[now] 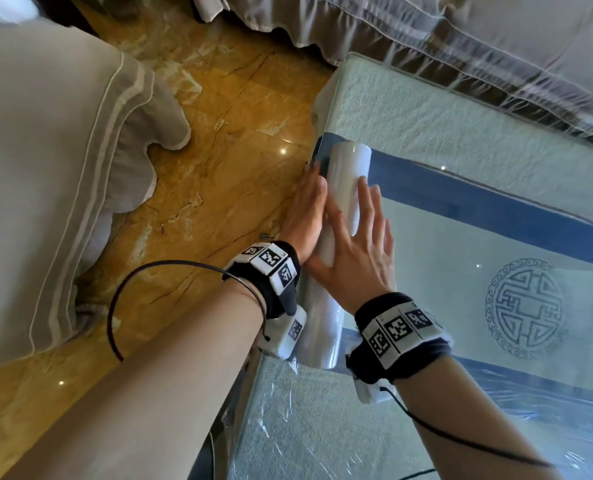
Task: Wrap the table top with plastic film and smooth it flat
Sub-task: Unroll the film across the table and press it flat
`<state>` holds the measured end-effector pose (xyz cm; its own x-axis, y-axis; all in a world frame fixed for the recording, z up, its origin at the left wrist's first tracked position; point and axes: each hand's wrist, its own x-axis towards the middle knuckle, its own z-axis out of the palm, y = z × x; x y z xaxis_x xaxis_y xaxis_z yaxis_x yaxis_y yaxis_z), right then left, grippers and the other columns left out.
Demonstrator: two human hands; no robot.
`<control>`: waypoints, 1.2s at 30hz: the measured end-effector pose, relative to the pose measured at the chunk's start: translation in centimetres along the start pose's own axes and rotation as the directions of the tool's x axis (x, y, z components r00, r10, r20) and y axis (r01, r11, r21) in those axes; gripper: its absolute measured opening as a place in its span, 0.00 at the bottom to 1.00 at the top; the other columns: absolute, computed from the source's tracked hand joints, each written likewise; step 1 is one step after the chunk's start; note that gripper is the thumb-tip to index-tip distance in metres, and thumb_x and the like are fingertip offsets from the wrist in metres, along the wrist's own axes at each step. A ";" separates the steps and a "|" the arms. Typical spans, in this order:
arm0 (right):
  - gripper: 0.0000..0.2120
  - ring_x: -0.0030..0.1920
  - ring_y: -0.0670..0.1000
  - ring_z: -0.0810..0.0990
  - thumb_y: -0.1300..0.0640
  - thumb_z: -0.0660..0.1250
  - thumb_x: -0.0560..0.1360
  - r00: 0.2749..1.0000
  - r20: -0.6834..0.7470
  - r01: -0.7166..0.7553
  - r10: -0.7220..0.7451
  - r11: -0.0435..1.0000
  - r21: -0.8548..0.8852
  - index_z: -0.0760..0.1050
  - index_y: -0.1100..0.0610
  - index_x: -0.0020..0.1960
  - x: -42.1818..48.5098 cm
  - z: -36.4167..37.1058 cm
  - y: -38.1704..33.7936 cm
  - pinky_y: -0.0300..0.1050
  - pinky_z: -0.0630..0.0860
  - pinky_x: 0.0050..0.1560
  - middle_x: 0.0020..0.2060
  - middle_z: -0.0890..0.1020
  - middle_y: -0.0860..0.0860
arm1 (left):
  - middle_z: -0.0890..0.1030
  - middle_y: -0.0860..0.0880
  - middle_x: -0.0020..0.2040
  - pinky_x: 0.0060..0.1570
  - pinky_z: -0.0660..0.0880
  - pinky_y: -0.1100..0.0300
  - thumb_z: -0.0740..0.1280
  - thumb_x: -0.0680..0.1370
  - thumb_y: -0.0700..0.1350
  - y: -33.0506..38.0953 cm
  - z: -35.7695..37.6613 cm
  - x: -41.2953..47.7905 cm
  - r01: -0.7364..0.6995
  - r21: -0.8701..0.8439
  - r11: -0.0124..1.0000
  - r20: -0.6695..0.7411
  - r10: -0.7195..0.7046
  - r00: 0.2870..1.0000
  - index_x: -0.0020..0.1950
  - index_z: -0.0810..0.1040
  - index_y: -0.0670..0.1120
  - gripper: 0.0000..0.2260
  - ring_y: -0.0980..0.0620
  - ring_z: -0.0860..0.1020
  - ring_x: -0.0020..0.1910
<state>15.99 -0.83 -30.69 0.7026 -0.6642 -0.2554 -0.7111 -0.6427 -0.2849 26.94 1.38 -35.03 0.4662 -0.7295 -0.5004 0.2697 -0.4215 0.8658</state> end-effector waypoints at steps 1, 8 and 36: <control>0.41 0.80 0.57 0.42 0.32 0.61 0.74 0.999 -0.016 0.043 -0.044 0.998 -0.044 0.50 0.46 0.81 0.2 0.0 -0.2 0.64 0.53 0.76 0.81 0.47 0.54 | 0.56 0.52 0.79 0.76 0.53 0.49 0.45 0.76 0.66 -0.3 -0.2 0.0 -0.013 -0.008 1.000 -0.007 0.013 1.000 0.79 0.52 0.52 0.34 0.57 0.55 0.77; 0.17 0.80 0.58 0.52 0.45 0.67 0.73 0.984 -0.081 0.134 -0.156 0.963 -0.233 0.77 0.50 0.59 1.6 -0.7 0.2 0.65 0.53 0.75 0.77 0.64 0.51 | 0.50 0.54 0.79 0.65 0.48 0.74 0.42 0.83 0.57 -0.2 -0.6 1.0 0.012 0.011 1.000 -0.052 -0.011 0.999 0.79 0.50 0.55 0.24 0.58 0.52 0.75; 0.15 0.76 0.58 0.52 0.47 0.57 0.79 0.968 0.185 -0.168 0.169 0.986 -0.021 0.70 0.39 0.65 6.6 -2.4 6.4 0.65 0.69 0.65 0.79 0.35 0.50 | 0.38 0.48 0.79 0.75 0.39 0.42 0.42 0.82 0.58 -4.8 2.2 -2.3 -0.153 0.918 0.367 0.066 0.237 0.969 0.79 0.41 0.48 0.28 0.49 0.38 0.78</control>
<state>16.01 -10.26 -31.96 0.5643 -0.6810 -0.4666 -0.8196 -0.5299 -0.2179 22.73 3.89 -38.05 0.4600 -0.8427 -0.2798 -0.7451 -0.5377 0.3945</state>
